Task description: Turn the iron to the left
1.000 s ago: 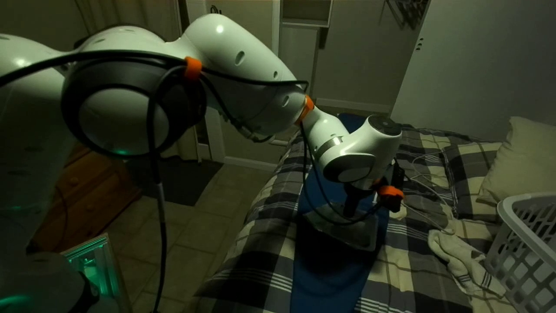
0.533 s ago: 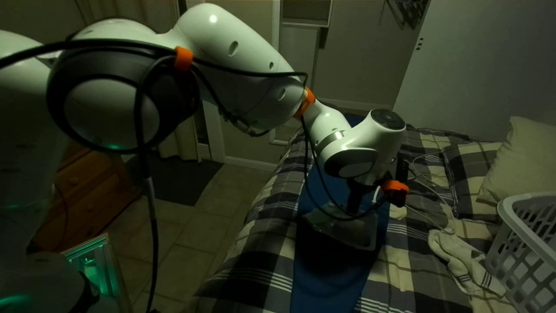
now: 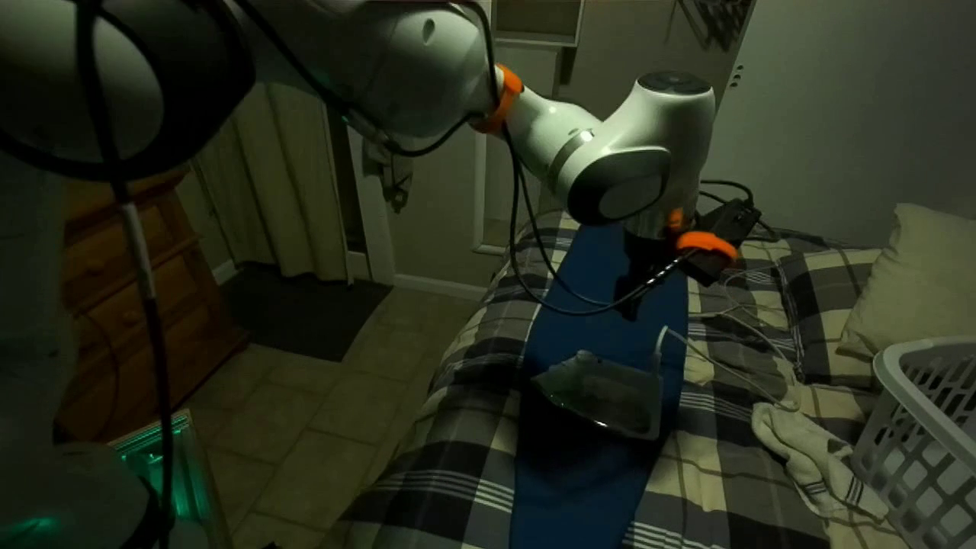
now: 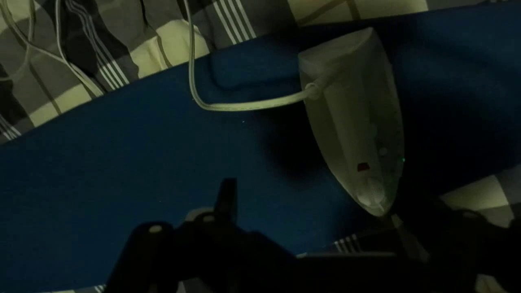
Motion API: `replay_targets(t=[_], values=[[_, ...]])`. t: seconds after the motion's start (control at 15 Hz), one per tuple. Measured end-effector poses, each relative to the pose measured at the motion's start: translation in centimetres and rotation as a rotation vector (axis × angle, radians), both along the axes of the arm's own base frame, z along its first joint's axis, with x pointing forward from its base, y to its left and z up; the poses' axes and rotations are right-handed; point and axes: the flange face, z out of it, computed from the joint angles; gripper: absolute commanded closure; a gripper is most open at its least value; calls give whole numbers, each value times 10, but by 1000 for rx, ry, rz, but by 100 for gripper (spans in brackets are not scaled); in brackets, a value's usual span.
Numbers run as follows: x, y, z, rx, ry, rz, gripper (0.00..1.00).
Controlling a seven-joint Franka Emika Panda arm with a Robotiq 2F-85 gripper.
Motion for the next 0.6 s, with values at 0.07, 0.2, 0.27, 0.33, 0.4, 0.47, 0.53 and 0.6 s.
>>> replay_targets(t=[0.07,0.2,0.27,0.33,0.4,0.47,0.53,0.6], values=[[-2,6,14,-5,9,-54,0],[-7,20,37,-16,41,-159,0],[-10,27,46,-20,58,-211,0],[-12,35,54,-23,77,-265,0],[-13,43,59,-24,96,-317,0],[-13,51,62,-21,114,-371,0],[-13,57,63,-12,133,-425,0],[-14,63,62,1,157,-478,0]])
